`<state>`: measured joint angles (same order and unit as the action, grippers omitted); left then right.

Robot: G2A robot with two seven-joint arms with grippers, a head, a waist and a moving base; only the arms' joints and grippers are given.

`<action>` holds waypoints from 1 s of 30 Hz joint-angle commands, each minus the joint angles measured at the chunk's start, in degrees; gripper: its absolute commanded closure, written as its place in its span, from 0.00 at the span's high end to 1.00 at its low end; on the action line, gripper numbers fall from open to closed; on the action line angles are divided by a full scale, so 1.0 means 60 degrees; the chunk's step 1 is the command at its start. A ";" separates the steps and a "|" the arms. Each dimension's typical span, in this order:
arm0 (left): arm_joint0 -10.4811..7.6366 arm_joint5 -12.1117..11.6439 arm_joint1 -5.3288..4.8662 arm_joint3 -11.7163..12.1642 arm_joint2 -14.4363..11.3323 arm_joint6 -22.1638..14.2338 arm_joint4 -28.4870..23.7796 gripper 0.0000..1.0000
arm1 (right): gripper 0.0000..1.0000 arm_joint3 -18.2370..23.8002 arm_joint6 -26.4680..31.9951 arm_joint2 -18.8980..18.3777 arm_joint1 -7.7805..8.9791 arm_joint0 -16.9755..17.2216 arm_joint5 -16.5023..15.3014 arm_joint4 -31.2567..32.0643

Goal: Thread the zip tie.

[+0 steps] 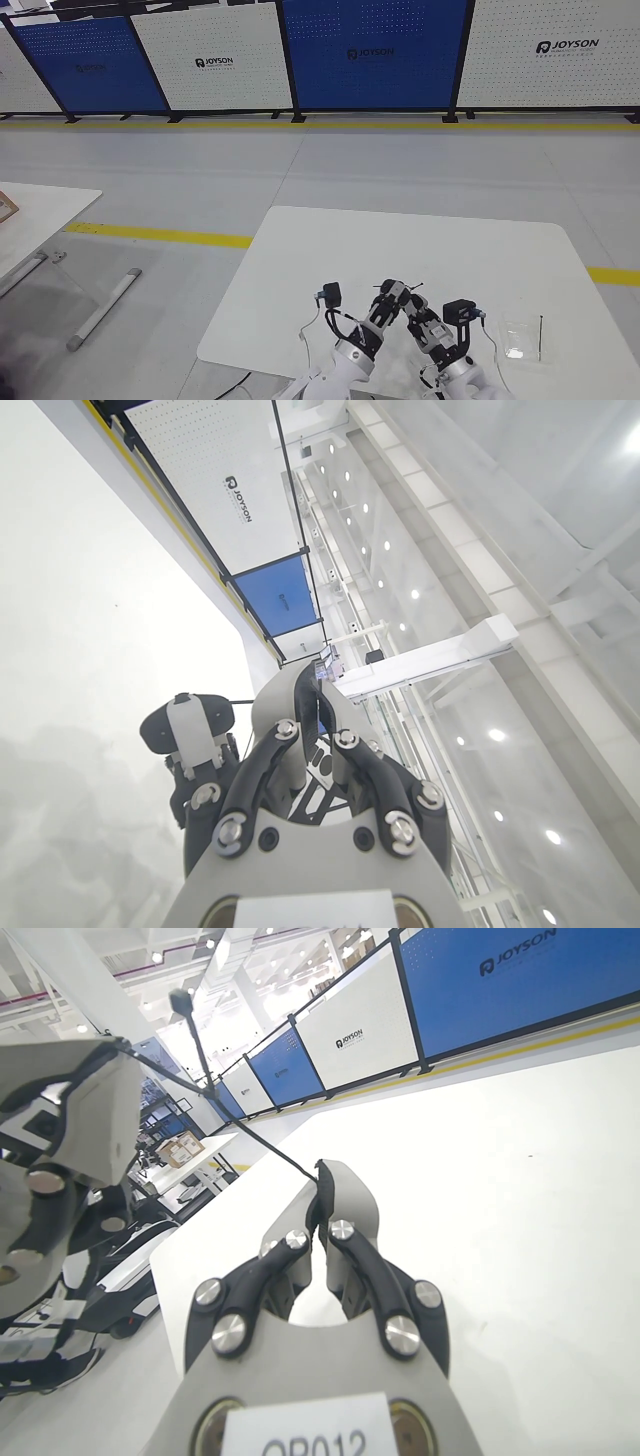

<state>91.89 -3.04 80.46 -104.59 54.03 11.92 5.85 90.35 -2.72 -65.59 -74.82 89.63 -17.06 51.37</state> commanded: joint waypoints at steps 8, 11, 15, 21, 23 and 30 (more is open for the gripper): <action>0.0168 -0.0126 -0.0040 -0.0159 0.0016 -0.0015 0.0127 0.00 | 0.00 -0.0063 -0.0014 0.0037 0.0006 -0.0031 0.0035 0.0046; 0.0226 -0.0165 -0.0054 -0.0227 0.0016 0.0000 0.0190 0.00 | 0.00 -0.0098 -0.0019 0.0065 0.0002 -0.0062 0.0068 0.0057; 0.0287 -0.0212 -0.0069 -0.0294 0.0006 0.0008 0.0263 0.00 | 0.00 -0.0123 -0.0029 0.0089 0.0000 -0.0083 0.0085 0.0053; 0.0335 -0.0263 -0.0087 -0.0335 0.0011 0.0007 0.0274 0.00 | 0.00 -0.0170 -0.0034 0.0128 -0.0003 -0.0118 0.0118 0.0058; 0.0356 -0.0281 -0.0092 -0.0359 0.0010 0.0005 0.0277 0.00 | 0.00 -0.0177 -0.0039 0.0136 -0.0003 -0.0125 0.0117 0.0061; 0.0442 -0.0355 -0.0117 -0.0471 -0.0010 -0.0004 0.0348 0.00 | 0.00 -0.0220 -0.0102 0.0157 -0.0001 -0.0135 0.0089 0.0059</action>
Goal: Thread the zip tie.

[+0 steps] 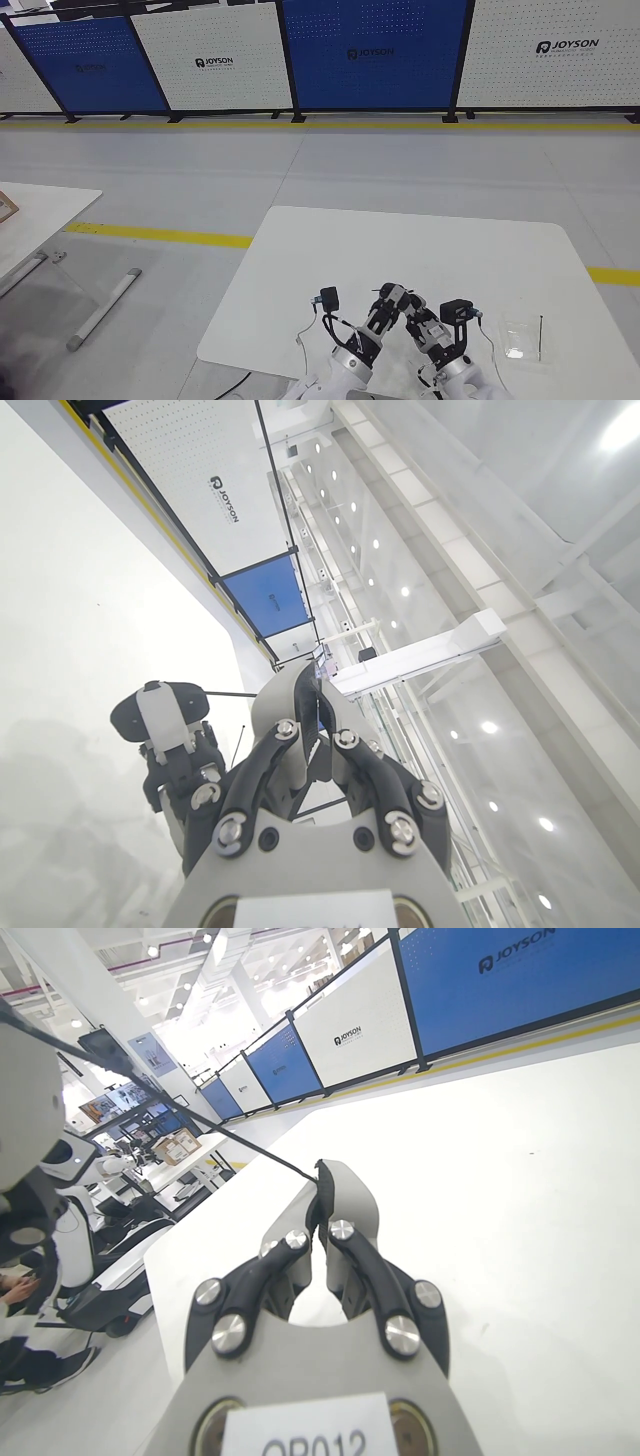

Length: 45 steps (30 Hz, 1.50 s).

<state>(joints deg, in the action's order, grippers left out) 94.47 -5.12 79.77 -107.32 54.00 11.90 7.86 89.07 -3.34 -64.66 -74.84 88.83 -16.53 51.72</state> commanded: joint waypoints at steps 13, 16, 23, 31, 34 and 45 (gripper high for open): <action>-0.0210 0.0260 0.0032 0.0217 -0.0007 0.0273 -0.0223 0.00 | 0.98 0.0016 -0.0093 -0.0016 0.0014 0.0020 -0.0143 -0.0110; -0.0353 0.0335 0.0064 0.0336 0.0014 0.0360 -0.0475 0.00 | 1.00 0.0041 -0.0154 -0.0045 0.0022 0.0053 -0.0204 -0.0152; -0.0785 0.0624 0.0145 0.0796 0.0129 0.0327 -0.1339 0.00 | 1.00 0.0141 -0.0334 -0.0220 0.0050 0.0161 -0.0360 -0.0393; -0.0794 0.0543 0.0147 0.0965 0.0358 0.0468 -0.1554 0.00 | 1.00 0.0638 -0.0954 -0.0753 0.0178 0.0607 -0.0492 -0.1000; -0.0764 0.0485 0.0144 0.0985 0.0422 0.0530 -0.1568 0.00 | 1.00 0.0847 -0.1180 -0.0920 0.0245 0.0797 -0.0492 -0.1549; -0.0744 0.0384 0.0139 0.1021 0.0478 0.0649 -0.1400 0.00 | 1.00 0.0933 -0.1233 -0.0968 0.0306 0.0882 -0.0492 -0.1880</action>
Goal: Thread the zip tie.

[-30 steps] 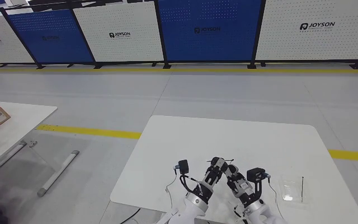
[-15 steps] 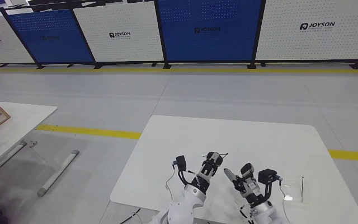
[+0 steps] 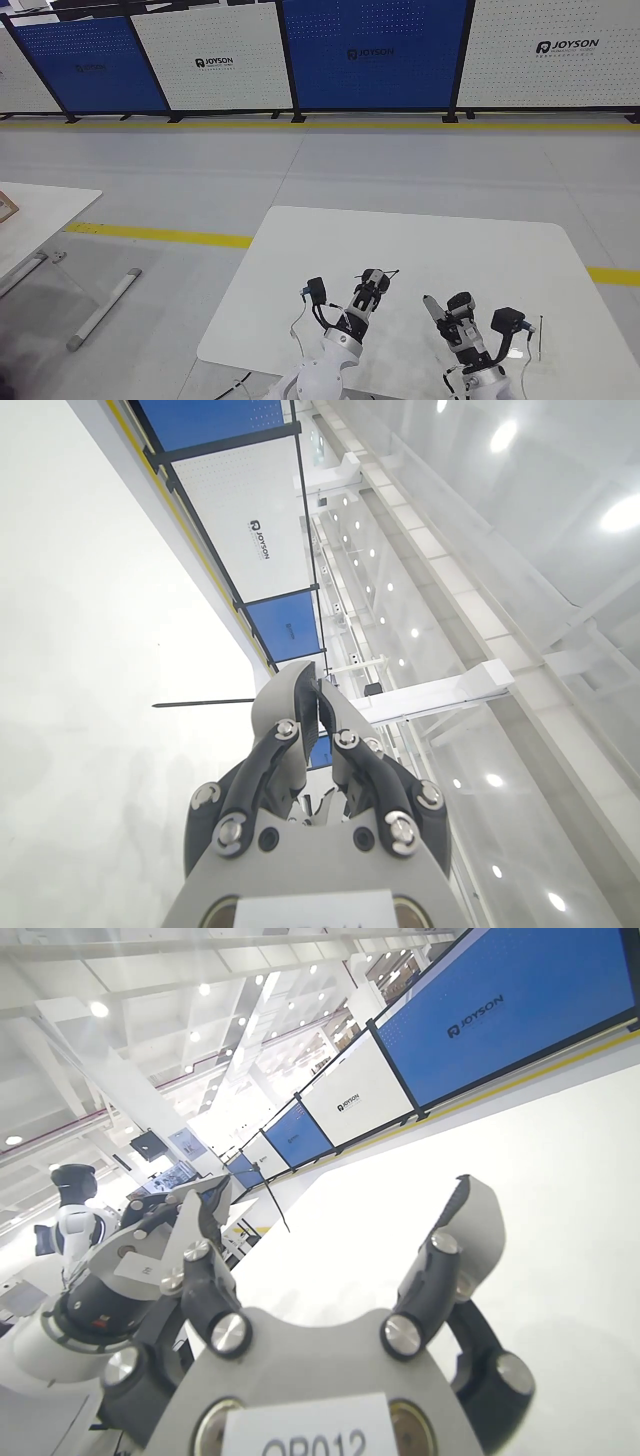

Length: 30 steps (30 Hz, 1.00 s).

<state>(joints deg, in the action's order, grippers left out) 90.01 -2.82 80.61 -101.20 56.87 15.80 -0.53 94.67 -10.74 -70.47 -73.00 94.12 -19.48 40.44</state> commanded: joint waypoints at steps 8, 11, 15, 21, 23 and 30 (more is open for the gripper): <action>-0.0002 0.0003 0.0000 0.0004 -0.0002 -0.0015 -0.0005 0.00 | 1.00 0.0000 0.0000 0.0000 0.0000 0.0000 0.0000 -0.0001; 0.0008 0.0006 -0.0015 0.0017 0.0087 -0.0032 0.0081 0.00 | 1.00 0.0095 0.0124 -0.0115 0.0005 0.0022 0.0093 -0.0223; 0.0099 0.0003 -0.0045 0.0010 0.0342 -0.0059 -0.0074 0.00 | 1.00 0.0341 0.0498 -0.0599 0.0077 0.0164 0.0000 -0.1004; 0.0158 -0.0048 -0.0068 0.0078 0.0613 -0.0141 -0.0358 0.00 | 1.00 0.0907 0.0602 -0.1278 0.0222 0.0530 0.0000 -0.2154; 0.0170 -0.0052 -0.0072 0.0094 0.0648 -0.0163 -0.0389 0.00 | 1.00 0.0999 0.0578 -0.1510 0.0268 0.0609 0.0000 -0.2456; 0.0251 -0.0067 -0.0081 0.0076 0.0748 -0.0125 -0.0403 0.00 | 1.00 0.0924 0.0502 -0.2256 0.0382 0.0716 0.0000 -0.3227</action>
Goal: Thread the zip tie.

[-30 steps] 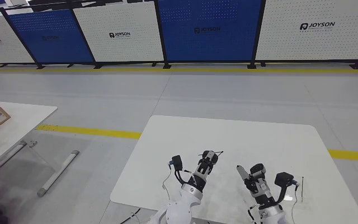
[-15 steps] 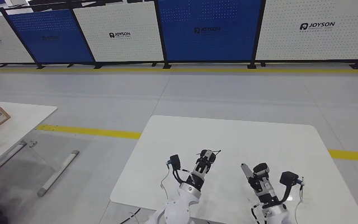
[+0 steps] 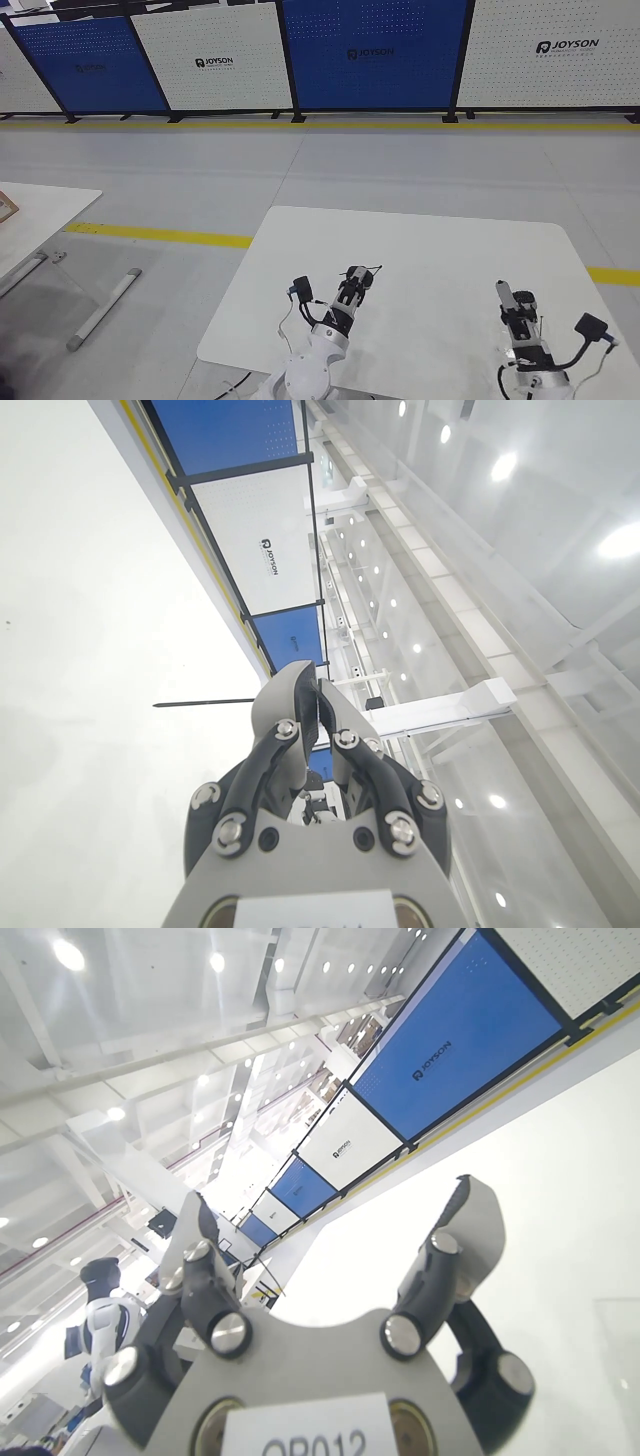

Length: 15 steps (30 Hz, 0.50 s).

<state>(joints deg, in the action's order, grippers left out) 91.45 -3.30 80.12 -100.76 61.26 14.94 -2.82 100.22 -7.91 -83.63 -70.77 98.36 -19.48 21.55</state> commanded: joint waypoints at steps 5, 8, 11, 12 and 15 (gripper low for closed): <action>-0.0037 0.0127 0.0028 0.0051 0.0034 0.0146 -0.0257 0.00 | 1.00 -0.0037 0.0011 -0.0399 0.0064 0.0094 0.0000 -0.0492; -0.0081 0.0170 0.0051 0.0097 -0.0024 0.0256 -0.0252 0.00 | 1.00 -0.0035 0.0041 -0.0641 0.0104 0.0159 0.0000 -0.0938; -0.0134 0.0238 0.0083 0.0144 -0.0051 0.0521 -0.0276 0.00 | 1.00 -0.0032 0.0063 -0.0849 0.0144 0.0236 0.0000 -0.1252; -0.0175 0.0303 0.0097 0.0203 -0.0038 0.0687 -0.0287 0.00 | 1.00 -0.0085 0.0050 -0.0907 0.0155 0.0256 0.0000 -0.1287; -0.0175 0.0303 0.0097 0.0203 -0.0038 0.0687 -0.0287 0.00 | 1.00 -0.0109 0.0055 -0.0924 0.0159 0.0263 0.0000 -0.1283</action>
<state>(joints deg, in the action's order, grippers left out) 90.38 -1.45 80.71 -99.52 61.03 19.17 -4.55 99.55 -7.57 -89.21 -69.81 99.95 -19.48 13.80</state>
